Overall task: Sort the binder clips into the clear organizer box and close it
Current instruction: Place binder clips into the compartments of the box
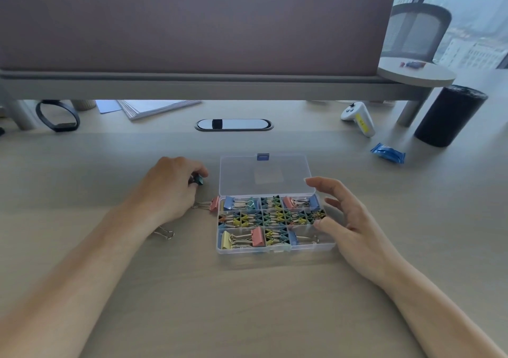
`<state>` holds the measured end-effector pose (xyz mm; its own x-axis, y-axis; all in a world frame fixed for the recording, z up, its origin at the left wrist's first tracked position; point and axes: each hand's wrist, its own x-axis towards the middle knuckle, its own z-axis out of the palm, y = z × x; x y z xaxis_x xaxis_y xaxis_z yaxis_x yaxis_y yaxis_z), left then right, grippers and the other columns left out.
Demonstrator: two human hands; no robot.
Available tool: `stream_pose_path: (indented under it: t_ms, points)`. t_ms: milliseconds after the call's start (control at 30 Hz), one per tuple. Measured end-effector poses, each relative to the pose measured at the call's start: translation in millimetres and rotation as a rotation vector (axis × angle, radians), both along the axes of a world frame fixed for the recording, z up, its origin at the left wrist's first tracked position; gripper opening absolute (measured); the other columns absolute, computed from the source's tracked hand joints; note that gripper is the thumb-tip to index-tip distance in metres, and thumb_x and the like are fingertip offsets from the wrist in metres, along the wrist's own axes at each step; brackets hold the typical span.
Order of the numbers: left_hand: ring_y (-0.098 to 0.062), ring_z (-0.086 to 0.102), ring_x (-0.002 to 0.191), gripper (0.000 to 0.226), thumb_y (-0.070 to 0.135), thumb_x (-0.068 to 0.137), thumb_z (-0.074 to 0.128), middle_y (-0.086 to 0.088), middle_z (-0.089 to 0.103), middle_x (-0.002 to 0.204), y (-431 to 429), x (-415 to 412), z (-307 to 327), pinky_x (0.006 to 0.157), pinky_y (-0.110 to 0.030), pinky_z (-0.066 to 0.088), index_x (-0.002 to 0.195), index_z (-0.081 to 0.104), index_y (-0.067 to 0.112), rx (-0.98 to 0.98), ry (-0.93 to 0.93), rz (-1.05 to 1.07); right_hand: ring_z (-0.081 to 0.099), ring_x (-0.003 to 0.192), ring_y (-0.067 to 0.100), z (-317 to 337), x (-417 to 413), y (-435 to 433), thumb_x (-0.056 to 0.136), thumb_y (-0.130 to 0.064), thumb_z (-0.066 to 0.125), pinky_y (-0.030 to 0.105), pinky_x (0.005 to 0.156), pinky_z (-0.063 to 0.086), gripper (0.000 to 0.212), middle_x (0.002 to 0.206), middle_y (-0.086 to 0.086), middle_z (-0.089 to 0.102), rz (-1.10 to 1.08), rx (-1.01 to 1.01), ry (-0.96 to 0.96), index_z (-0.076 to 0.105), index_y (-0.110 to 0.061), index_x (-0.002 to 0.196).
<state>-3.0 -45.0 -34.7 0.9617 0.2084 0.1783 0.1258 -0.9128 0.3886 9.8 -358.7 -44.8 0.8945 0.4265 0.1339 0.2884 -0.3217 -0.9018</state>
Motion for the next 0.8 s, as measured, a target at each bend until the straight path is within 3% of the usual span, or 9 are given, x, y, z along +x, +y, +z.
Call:
stream_pose_path:
  t_ms: [200,333,400,467,600,700,800]
  points:
    - [-0.015,0.058,0.089,0.032,0.005,0.093,0.062,-0.004,0.072,0.110,-1,2,0,0.082,-0.027,0.046,0.120,0.071,0.021,-0.010,-0.024,-0.017,0.050,0.105,-0.032,-2,1,-1,0.095,0.014,0.054,-0.003,0.077,0.043,0.062,0.140,-0.017,0.050,0.005,-0.011,-0.007,0.052,-0.032,0.136]
    - [-0.008,0.057,0.079,0.034,0.006,0.092,0.067,0.001,0.070,0.104,-1,-1,2,0.078,-0.023,0.043,0.121,0.071,0.025,0.000,0.019,-0.048,0.047,0.113,-0.029,-9,7,-5,0.095,0.005,0.059,0.000,0.086,0.041,0.066,0.142,-0.023,0.051,-0.001,-0.053,-0.041,0.052,-0.047,0.134]
    - [0.001,0.057,0.078,0.035,0.010,0.092,0.070,0.009,0.065,0.100,3,-3,10,0.073,-0.019,0.042,0.122,0.070,0.028,-0.001,0.087,-0.094,0.045,0.118,-0.025,-13,10,-6,0.095,-0.004,0.062,0.005,0.093,0.040,0.065,0.142,-0.027,0.050,-0.007,-0.071,-0.051,0.051,-0.057,0.132]
    - [0.005,0.061,0.090,0.036,0.017,0.090,0.073,0.016,0.064,0.107,11,-7,23,0.079,-0.018,0.047,0.121,0.067,0.034,-0.010,0.173,-0.156,0.044,0.121,-0.022,-15,11,-7,0.091,-0.014,0.062,0.008,0.095,0.040,0.061,0.142,-0.030,0.050,-0.009,-0.077,-0.052,0.051,-0.060,0.131]
    - [0.003,0.062,0.101,0.026,0.028,0.086,0.078,0.019,0.065,0.108,26,-21,51,0.092,-0.031,0.054,0.101,0.064,0.043,0.038,0.250,-0.182,0.044,0.123,-0.021,-16,10,-7,0.094,-0.005,0.061,0.004,0.096,0.039,0.064,0.143,-0.027,0.051,-0.006,-0.076,-0.049,0.052,-0.055,0.133]
    - [0.001,0.061,0.094,0.039,0.046,0.068,0.089,0.017,0.063,0.103,29,-34,64,0.085,-0.029,0.054,0.095,0.060,0.041,0.141,0.479,-0.145,0.044,0.124,-0.021,-14,9,-5,0.084,-0.022,0.059,0.010,0.099,0.038,0.059,0.141,-0.032,0.051,-0.011,-0.072,-0.039,0.052,-0.058,0.131]
    - [-0.005,0.065,0.088,0.051,0.039,0.057,0.096,0.014,0.063,0.100,26,-40,66,0.073,-0.030,0.059,0.093,0.060,0.037,0.138,0.615,-0.137,0.043,0.125,-0.020,-13,9,-4,0.080,-0.026,0.056,0.011,0.101,0.037,0.061,0.141,-0.031,0.051,-0.015,-0.075,-0.028,0.052,-0.058,0.130]
